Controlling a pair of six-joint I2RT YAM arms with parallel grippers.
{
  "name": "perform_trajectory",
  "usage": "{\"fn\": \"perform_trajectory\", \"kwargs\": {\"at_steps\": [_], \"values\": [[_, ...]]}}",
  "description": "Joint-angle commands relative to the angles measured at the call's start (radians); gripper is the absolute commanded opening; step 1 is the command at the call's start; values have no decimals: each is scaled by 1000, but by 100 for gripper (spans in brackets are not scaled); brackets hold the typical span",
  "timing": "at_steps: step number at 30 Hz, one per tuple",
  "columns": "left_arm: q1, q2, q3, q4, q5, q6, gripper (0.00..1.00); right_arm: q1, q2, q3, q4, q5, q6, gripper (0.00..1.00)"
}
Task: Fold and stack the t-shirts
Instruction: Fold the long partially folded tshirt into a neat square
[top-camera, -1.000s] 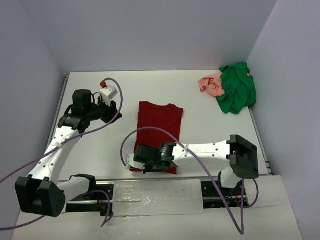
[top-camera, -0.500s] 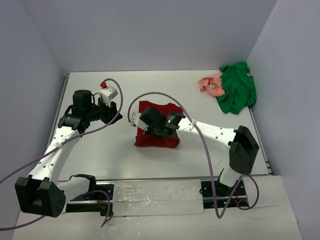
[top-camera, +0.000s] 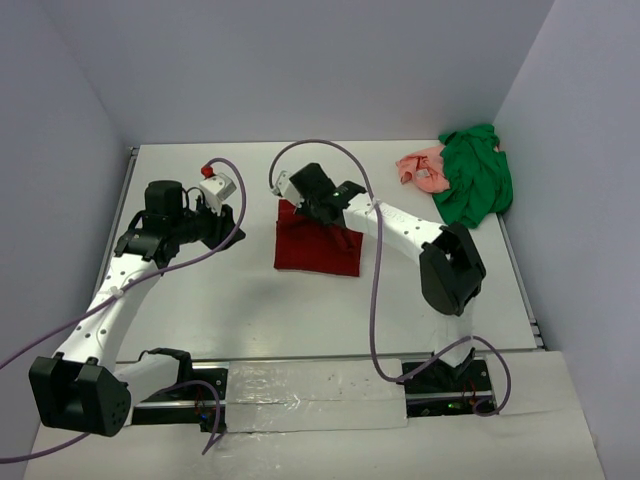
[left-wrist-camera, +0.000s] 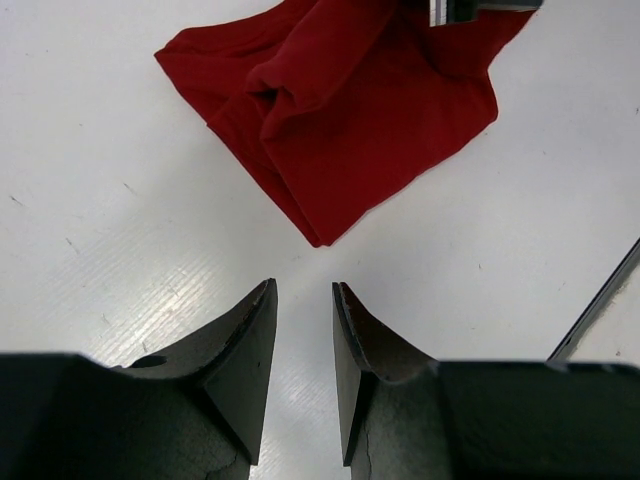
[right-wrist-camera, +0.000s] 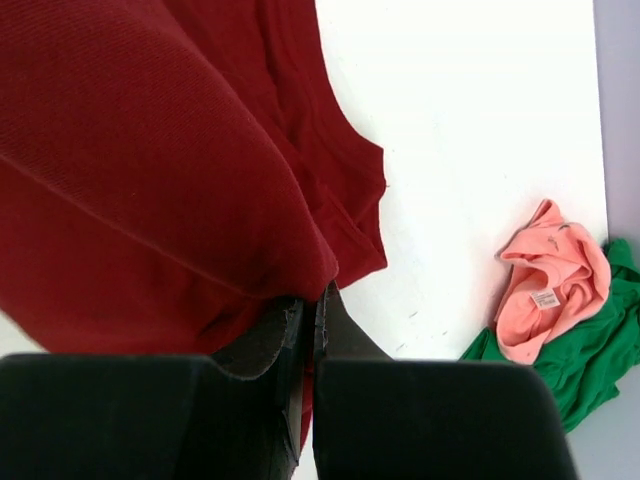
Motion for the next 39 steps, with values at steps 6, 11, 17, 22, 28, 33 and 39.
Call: {"fn": "perform_trajectory", "kwargs": {"at_steps": [6,11,17,22,28,33,39], "values": [[7,-11,38,-3,37,21,38,-43,93,77,78,8,-32,0],[7,-2,29,5,43,22,38,-88,177,108,162,92,-27,38],[7,5,21,9,46,22,38,-106,177,59,329,141,-23,60],[7,2,20,6,48,22,39,-102,102,34,369,127,39,60],[7,-3,9,37,16,10,39,-56,-10,25,201,-23,150,45],[7,-14,0,78,-12,-11,38,-48,-45,13,67,-158,238,0],[7,-38,-9,91,-52,-21,38,-45,-26,-61,34,-221,280,0]]}}
